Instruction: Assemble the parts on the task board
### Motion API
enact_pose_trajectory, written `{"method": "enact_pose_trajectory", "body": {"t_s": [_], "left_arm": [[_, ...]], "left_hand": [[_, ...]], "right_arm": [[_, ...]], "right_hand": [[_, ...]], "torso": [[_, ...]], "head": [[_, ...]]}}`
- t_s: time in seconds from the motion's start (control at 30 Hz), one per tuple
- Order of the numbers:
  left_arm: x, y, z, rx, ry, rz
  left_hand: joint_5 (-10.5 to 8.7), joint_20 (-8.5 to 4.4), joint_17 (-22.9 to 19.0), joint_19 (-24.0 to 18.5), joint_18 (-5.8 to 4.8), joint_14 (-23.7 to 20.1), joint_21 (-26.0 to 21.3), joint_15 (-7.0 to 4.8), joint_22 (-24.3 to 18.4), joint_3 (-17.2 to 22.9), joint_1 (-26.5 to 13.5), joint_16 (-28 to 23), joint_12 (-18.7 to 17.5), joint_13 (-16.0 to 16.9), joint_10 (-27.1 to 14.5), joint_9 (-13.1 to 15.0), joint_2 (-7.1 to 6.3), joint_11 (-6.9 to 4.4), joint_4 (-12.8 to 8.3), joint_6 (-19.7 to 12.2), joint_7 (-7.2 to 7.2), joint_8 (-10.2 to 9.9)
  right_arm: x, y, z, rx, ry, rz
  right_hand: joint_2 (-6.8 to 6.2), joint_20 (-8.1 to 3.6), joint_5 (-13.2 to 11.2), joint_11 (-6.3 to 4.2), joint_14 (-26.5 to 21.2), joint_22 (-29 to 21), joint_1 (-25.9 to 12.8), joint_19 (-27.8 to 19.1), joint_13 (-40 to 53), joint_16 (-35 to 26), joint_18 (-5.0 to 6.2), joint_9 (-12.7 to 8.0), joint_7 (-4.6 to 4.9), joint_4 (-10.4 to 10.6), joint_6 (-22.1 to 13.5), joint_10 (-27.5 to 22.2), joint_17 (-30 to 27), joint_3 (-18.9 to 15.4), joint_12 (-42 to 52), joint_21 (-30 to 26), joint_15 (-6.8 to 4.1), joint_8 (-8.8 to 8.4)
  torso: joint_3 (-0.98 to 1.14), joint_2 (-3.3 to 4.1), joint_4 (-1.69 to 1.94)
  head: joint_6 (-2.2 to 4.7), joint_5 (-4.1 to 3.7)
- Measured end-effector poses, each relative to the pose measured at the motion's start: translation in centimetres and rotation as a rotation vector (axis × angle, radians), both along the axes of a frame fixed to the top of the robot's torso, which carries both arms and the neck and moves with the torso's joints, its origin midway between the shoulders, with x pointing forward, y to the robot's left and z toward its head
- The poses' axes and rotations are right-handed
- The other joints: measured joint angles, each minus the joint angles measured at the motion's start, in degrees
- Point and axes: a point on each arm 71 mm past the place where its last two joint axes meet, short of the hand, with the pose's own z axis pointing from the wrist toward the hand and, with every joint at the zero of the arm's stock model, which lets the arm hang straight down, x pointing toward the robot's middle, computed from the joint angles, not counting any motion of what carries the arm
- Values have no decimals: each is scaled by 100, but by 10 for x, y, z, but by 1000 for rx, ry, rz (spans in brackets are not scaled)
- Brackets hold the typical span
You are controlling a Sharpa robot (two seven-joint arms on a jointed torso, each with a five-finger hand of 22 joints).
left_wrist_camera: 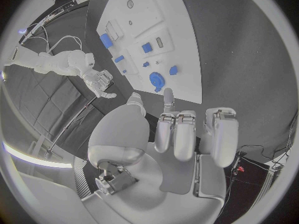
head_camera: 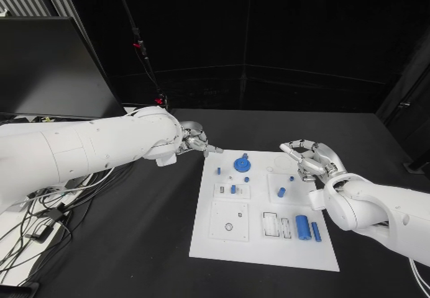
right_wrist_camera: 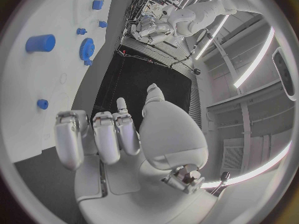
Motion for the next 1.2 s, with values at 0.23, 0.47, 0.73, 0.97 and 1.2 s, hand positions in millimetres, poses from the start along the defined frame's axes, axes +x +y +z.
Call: {"method": "enact_pose_trajectory", "body": {"t_s": [0.23,0.47,0.73,0.97,1.2], "left_arm": [[12,-4,-13,13,3,15],[20,-8,-26,27,8,15],[27,-14,-35,50,19,3],[28,-19,-43,72,48,-18],[30,-22,-48,84,68,-31]], "left_hand": [[-87,0,0,0,0,0,0,0,0,16,-93,0,0,0,0,-61,94,0,16,169,-24,-78],[-47,0,0,0,0,0,0,0,0,-64,48,0,0,0,-4,-394,242,-59,-1,732,-96,-637],[-47,-1,0,0,0,4,0,-25,0,-137,215,0,0,0,-12,-614,311,-76,-9,1088,-146,-1051],[-85,0,0,0,0,-2,0,-45,0,-147,363,0,0,0,-21,-701,392,-84,-18,1089,-147,-1295],[-85,-1,0,0,0,-2,0,-45,0,-207,387,0,0,0,-21,-701,368,-84,0,1102,-133,-1295]], "right_arm": [[0,-3,0,0,1,-6],[0,-3,0,2,2,-8],[0,-1,0,4,3,-4],[0,1,0,6,4,-2],[0,1,0,6,5,-2]], "right_hand": [[0,0,0,0,0,0,0,0,0,0,0,0,0,0,0,0,0,0,0,0,0,0],[0,0,0,0,0,0,0,0,0,0,0,0,0,0,0,0,-1,0,0,0,0,0],[0,0,0,0,0,0,0,0,0,0,0,1,0,0,0,0,-1,0,0,0,0,0],[0,0,24,0,0,0,0,0,0,0,0,-4,0,0,0,0,-1,0,0,-22,0,0],[0,0,25,-1,0,0,0,0,0,0,0,-4,0,0,0,0,-2,0,0,-22,0,0]], "torso": [[-22,15,-25],[-35,24,-32],[-33,25,-36],[-36,25,-39],[-40,21,-41]], "head": [[7,-21],[4,-111],[-10,-127],[-23,-127],[-43,-146]]}}
